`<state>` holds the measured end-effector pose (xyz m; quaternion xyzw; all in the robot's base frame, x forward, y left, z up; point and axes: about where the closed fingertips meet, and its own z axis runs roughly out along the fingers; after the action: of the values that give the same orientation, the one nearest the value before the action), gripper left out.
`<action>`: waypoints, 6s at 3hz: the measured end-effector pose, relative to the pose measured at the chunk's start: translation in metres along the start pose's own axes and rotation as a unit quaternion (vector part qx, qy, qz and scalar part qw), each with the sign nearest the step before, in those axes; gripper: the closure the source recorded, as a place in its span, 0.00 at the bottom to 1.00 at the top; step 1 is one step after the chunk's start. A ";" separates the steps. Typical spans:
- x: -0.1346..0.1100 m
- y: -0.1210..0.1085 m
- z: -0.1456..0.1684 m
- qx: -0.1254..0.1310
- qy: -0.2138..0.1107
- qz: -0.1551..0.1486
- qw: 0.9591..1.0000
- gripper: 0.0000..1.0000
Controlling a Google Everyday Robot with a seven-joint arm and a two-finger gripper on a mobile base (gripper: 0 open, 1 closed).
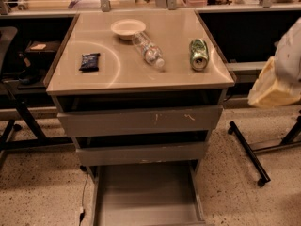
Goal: Close bottom drawer
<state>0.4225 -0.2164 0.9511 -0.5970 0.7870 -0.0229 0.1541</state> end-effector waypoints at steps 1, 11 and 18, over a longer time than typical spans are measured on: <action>0.015 0.046 0.042 -0.024 -0.003 0.018 1.000 1.00; 0.118 0.239 0.390 -0.316 0.022 0.120 0.941 1.00; 0.146 0.277 0.630 -0.394 -0.111 0.237 0.881 1.00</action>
Offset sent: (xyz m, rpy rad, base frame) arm -0.1691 0.0008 -0.3099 -0.0075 0.5643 -0.0180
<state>0.2994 -0.1818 0.2597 -0.4029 0.8268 0.3925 -0.0067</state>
